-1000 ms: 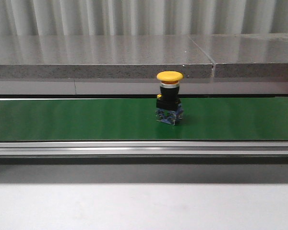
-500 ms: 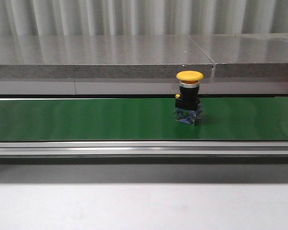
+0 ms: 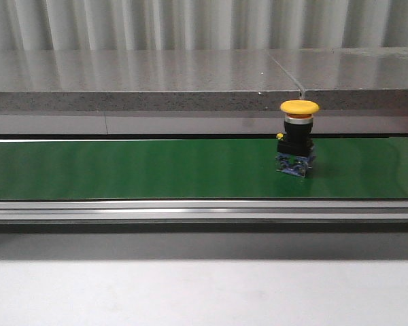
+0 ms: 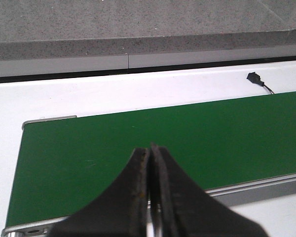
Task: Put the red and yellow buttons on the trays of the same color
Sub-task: 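Lower the red button into the red tray and open the right gripper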
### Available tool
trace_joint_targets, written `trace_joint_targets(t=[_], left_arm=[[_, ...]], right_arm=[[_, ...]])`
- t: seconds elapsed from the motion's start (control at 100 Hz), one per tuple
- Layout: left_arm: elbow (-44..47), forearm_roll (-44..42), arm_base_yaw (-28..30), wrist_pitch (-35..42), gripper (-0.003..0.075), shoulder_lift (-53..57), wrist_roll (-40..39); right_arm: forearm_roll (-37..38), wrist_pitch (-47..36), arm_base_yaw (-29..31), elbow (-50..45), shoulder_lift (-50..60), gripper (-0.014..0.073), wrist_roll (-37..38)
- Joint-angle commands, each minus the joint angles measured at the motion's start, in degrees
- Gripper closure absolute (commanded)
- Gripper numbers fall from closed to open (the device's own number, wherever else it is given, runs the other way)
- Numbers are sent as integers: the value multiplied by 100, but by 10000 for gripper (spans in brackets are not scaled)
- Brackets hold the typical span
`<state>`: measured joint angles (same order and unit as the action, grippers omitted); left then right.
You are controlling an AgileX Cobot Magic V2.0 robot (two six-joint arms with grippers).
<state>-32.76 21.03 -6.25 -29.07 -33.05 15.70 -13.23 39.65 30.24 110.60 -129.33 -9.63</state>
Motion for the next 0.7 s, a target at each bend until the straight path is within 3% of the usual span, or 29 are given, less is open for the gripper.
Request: trace_joint_targets(t=[0.0, 0.43, 0.69], left_arm=[[-152, 125, -43, 341, 740, -7, 0], [-152, 125, -43, 341, 740, -7, 0], [-152, 125, -43, 341, 740, -7, 0]], right_arm=[[-95, -172, 38, 254, 466, 104, -20], [-155, 692, 12, 248, 1676, 104, -33], [-155, 1000, -339, -87, 2814, 104, -261]])
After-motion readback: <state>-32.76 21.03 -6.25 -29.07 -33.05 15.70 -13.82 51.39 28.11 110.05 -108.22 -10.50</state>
